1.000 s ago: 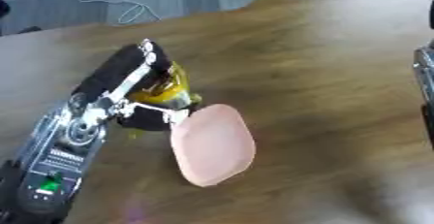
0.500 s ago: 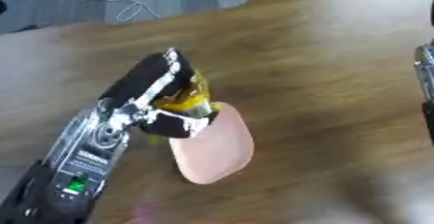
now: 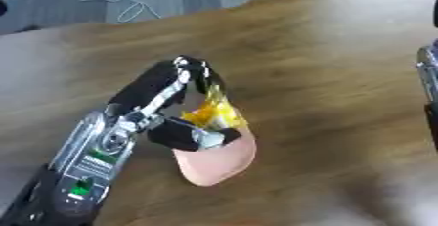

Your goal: Pick up objects on the table and place them in the box.

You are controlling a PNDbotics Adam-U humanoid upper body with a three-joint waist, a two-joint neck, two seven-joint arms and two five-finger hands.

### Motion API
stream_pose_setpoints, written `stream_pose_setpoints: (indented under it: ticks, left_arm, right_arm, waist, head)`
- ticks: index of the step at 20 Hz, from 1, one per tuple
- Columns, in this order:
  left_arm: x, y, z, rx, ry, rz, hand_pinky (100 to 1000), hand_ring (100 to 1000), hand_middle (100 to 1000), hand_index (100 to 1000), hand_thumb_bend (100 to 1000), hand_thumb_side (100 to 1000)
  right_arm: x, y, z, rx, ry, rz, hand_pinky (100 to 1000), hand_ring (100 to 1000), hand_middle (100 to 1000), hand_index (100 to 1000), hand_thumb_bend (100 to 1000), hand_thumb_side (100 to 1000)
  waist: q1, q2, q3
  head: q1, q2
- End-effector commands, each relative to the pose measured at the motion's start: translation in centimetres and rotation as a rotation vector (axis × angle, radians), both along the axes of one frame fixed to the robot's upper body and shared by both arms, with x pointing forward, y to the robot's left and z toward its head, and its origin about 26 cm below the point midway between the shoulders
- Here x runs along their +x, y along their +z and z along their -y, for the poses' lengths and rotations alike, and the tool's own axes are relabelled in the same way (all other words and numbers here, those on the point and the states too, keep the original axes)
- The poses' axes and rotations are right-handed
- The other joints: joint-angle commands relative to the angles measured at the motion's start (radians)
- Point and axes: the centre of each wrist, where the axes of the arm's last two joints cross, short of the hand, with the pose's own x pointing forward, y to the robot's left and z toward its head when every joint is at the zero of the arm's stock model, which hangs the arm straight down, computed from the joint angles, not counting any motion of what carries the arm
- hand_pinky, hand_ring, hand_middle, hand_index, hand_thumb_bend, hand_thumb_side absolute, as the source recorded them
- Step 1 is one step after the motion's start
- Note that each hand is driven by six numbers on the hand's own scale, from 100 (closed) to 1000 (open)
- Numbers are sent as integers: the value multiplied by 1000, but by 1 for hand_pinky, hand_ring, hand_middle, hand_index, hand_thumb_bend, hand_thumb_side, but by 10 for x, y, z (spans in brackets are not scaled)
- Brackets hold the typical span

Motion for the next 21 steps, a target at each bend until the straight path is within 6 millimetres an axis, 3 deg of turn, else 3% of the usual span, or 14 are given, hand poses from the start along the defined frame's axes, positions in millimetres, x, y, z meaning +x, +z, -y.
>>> stream_pose_setpoints:
  ticks: [1, 5, 9, 12, 16, 18, 21]
  left_arm:
    - [0, 4, 1, 10, -19, 20, 378, 606, 633, 746, 891, 807]
    - [1, 4, 0, 36, -21, 27, 382, 606, 630, 745, 920, 781]
    - [1, 6, -3, 45, -9, 46, 371, 596, 623, 736, 887, 781]
    - [-1, 16, -12, -70, 17, 102, 329, 566, 598, 709, 617, 789]
    - [-3, 34, -45, -402, 98, 221, 326, 568, 621, 700, 239, 683]
    - [-5, 41, -59, -577, 128, 243, 368, 599, 668, 728, 150, 728]
    - [-12, 53, -70, -819, 93, 210, 467, 677, 744, 789, 153, 899]
  right_arm:
    - [-2, 7, 1, -5, -1, 20, 526, 684, 746, 774, 100, 961]
    - [-2, 7, 1, -3, -2, 20, 526, 684, 746, 774, 100, 960]
    - [-2, 6, 1, -3, -3, 19, 526, 684, 745, 774, 100, 956]
    - [-2, 6, 2, -4, -6, 18, 526, 684, 745, 774, 100, 959]
    - [-2, 6, 3, -3, -15, 17, 525, 684, 745, 774, 100, 959]
    - [-2, 5, 4, -2, -18, 13, 525, 684, 745, 775, 100, 959]
    - [-2, 3, 3, 0, -18, 5, 526, 686, 745, 775, 100, 959]
  waist:
    - [-3, -19, -1]
    - [-2, -20, 1]
    - [-3, -20, 3]
    - [-4, -20, 5]
    - [-3, -19, 10]
    - [-1, -19, 13]
    - [-1, -20, 17]
  head:
    - [-2, -5]
    - [-2, -6]
    - [-2, -6]
    - [-6, -9]
    - [-16, -10]
    - [-21, -10]
    - [-25, -10]
